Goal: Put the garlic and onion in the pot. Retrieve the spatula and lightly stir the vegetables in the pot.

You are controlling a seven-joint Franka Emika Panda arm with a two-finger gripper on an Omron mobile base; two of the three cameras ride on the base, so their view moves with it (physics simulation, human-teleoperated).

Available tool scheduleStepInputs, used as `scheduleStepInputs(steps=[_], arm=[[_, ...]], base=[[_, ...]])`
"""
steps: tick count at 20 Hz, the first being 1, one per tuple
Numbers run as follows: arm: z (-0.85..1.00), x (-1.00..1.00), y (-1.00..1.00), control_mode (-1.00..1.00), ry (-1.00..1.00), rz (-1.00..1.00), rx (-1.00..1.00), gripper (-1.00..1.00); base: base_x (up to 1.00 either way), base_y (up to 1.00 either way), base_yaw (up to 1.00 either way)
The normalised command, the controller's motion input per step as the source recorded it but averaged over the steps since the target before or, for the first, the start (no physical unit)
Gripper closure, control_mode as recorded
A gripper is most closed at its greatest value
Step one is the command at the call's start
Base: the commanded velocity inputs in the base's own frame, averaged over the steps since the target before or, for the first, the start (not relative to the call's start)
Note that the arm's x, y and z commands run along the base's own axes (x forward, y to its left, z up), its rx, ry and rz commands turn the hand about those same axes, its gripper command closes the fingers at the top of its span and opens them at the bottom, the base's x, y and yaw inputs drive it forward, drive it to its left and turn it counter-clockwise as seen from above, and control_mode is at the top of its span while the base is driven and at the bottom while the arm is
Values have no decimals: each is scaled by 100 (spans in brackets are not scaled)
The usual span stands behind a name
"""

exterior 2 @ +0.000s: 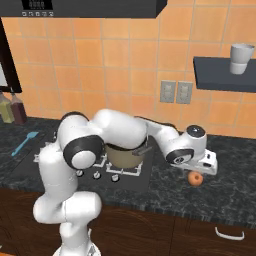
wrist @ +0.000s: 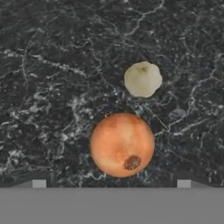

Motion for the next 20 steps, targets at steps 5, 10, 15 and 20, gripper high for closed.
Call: scheduleStepInputs(steps=[5, 10, 15, 20], arm=[[-44, 20, -33, -100, 1, 3, 6, -100], [-26, 10, -38, -100, 0, 1, 6, -100], [-23, 14, -11, -100, 0, 2, 6, 100], [42, -15, 18, -100, -13, 3, 8, 100]], base=[[0, 0, 0], [0, 0, 0], [0, 0, 0], [0, 0, 0]])
